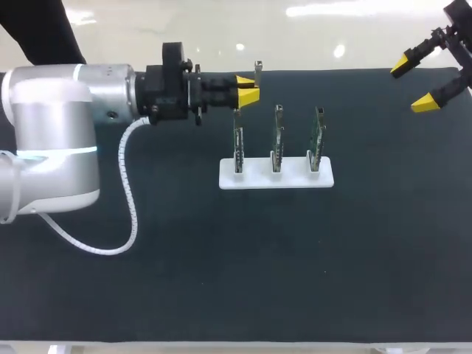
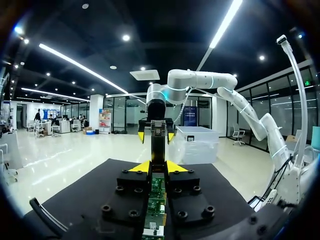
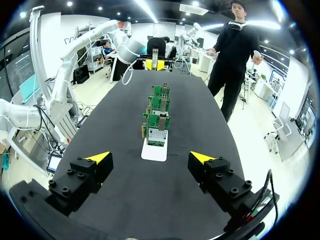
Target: Pick up the optical module with the left hand, and insert it into the network port with the right hand.
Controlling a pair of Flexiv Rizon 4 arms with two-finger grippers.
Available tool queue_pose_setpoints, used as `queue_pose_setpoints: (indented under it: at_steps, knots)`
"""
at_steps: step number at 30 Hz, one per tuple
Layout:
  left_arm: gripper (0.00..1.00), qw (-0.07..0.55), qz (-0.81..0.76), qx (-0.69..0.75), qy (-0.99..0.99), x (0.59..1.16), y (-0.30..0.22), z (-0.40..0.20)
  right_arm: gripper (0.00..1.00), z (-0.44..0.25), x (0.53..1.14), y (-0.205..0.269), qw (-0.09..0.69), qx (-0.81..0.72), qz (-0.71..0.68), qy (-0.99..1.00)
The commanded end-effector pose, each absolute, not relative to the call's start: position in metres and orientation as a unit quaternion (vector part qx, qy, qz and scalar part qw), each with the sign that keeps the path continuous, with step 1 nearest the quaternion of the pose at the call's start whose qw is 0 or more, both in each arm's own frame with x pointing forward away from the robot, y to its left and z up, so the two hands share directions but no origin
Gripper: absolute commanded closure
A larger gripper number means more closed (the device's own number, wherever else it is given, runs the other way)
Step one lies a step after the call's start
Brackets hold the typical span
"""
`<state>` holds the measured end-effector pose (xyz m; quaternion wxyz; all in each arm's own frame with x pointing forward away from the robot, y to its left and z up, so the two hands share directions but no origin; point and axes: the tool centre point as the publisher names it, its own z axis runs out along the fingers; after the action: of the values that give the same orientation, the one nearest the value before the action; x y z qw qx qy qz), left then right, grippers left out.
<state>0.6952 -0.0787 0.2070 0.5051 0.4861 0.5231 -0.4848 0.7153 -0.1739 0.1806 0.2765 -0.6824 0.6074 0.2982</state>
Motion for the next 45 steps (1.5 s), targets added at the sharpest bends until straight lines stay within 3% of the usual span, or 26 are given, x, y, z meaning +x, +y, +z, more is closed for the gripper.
queue_pose_setpoints:
  at_steps: [1, 27, 45]
  knots:
    - [1.00, 0.501, -0.486, 0.490, 0.522, 0.698, -0.081, 0.206, 0.00, 0.181, 0.716, -0.173, 0.276, -0.682, 0.298, 0.607]
    - [1.00, 0.500, -0.487, 0.490, 0.523, 0.699, -0.082, 0.207, 0.00, 0.184, 0.716, -0.171, 0.277, -0.685, 0.302, 0.602]
    - [1.00, 0.500, -0.487, 0.490, 0.523, 0.699, -0.082, 0.207, 0.00, 0.227, 0.718, -0.040, 0.294, -0.618, 0.323, 0.654]
